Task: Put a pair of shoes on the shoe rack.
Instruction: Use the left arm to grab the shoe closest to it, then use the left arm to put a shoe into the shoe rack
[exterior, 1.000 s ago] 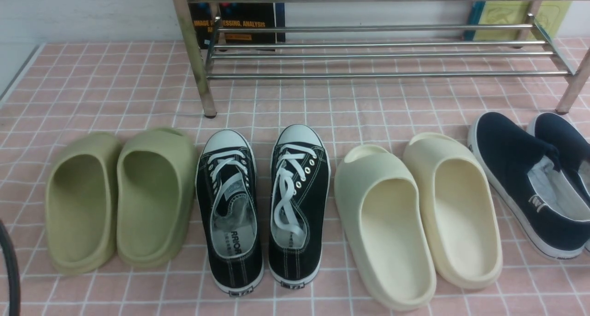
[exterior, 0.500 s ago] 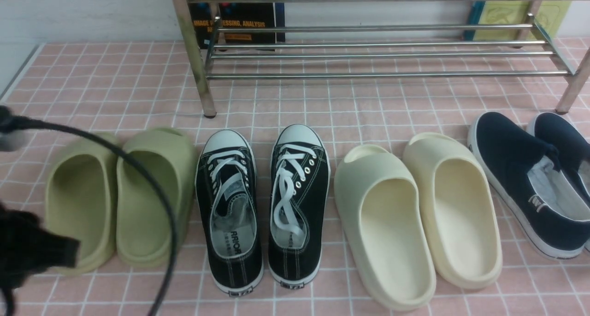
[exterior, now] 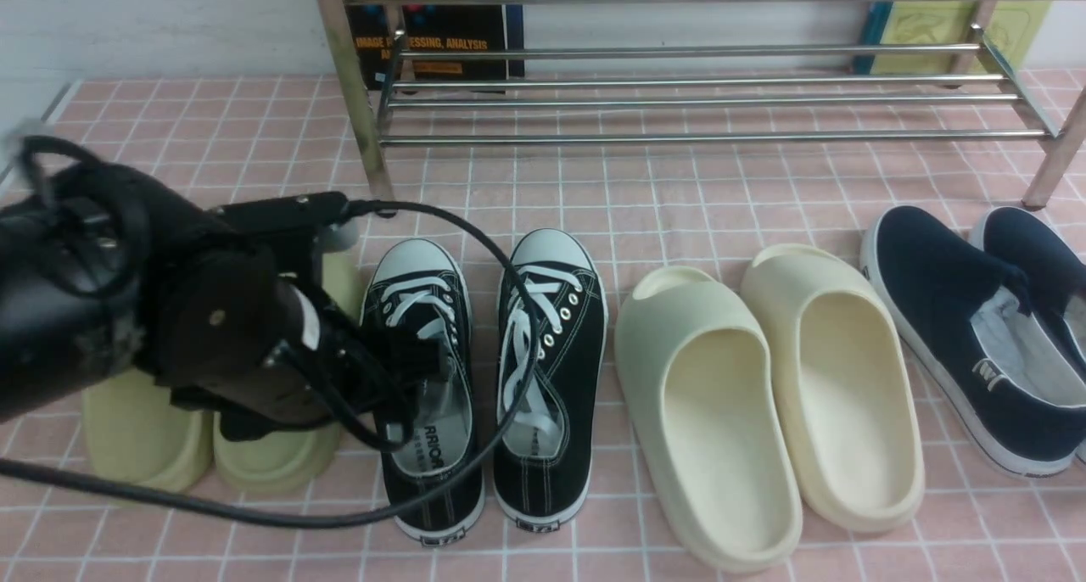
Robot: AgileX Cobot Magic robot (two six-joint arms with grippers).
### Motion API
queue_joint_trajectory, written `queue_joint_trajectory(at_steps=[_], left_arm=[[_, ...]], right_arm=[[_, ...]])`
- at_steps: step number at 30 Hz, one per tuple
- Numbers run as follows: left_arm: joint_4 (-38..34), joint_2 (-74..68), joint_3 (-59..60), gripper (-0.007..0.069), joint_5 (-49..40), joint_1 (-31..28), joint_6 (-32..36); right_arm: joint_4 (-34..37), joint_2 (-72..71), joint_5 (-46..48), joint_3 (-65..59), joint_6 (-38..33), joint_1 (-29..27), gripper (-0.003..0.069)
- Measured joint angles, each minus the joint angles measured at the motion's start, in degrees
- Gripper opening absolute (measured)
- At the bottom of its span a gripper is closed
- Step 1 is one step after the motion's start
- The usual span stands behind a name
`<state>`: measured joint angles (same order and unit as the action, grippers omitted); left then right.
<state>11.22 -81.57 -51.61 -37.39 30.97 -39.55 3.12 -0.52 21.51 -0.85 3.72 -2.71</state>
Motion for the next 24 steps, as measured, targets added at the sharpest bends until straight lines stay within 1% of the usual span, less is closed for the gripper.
queue_joint_trajectory(at_steps=[2, 3, 4, 5, 8, 9, 10, 11, 12, 13, 15, 19, 24], left_arm=[[0.0, -3.8, 0.0, 0.0509, 1.87, 0.0, -0.29], [0.0, -5.73, 0.0, 0.0463, 2.47, 0.0, -0.29], [0.0, -6.71, 0.0, 0.0433, 2.68, 0.0, -0.29], [0.0, -6.95, 0.0, 0.0424, 2.75, 0.0, -0.29], [0.05, -9.46, 0.0, 0.0272, 4.08, 0.0, -0.29], [0.26, -9.9, 0.0, 0.0209, 4.8, 0.0, -0.29], [0.24, -9.89, 0.0, 0.0188, 4.93, 0.0, -0.29], [0.65, -9.83, 0.0, 0.0116, 5.82, 0.0, -0.29], [0.65, -9.64, 0.0, 0.007, 6.05, 0.0, -0.37], [0.72, -9.29, 0.0, 0.0045, 6.1, 0.0, -0.41], [1.03, -7.97, -0.35, 0.0015, 5.46, 0.0, -0.48], [1.17, -2.44, -2.92, 0.0012, 1.83, 0.0, -0.2], [2.83, 3.44, -8.03, 0.0012, -0.29, -0.06, -0.08]], right_arm=[[0.0, 0.0, 0.0, 0.0, 0.0, 0.0, 0.0239], [0.0, 0.0, 0.0, 0.0, 0.0, 0.0, 0.0239], [0.0, 0.0, 0.0, 0.0, 0.0, 0.0, 0.0239], [0.0, 0.0, 0.0, 0.0, 0.0, 0.0, 0.0239], [0.0, 0.0, 0.0, 0.0, 0.0, 0.0, 0.0239], [0.0, 0.0, 0.0, 0.0, 0.0, 0.0, 0.0239], [0.0, 0.0, 0.0, 0.0, 0.0, 0.0, 0.0239], [0.0, 0.0, 0.0, 0.0, 0.0, 0.0, 0.0239], [0.0, 0.0, 0.0, 0.0, 0.0, 0.0, 0.0239], [0.0, 0.0, 0.0, 0.0, 0.0, 0.0, 0.0239], [0.0, 0.0, 0.0, 0.0, 0.0, 0.0, 0.0239], [0.0, 0.0, 0.0, 0.0, 0.0, 0.0, 0.0239], [0.0, 0.0, 0.0, 0.0, 0.0, 0.0, 0.0239]])
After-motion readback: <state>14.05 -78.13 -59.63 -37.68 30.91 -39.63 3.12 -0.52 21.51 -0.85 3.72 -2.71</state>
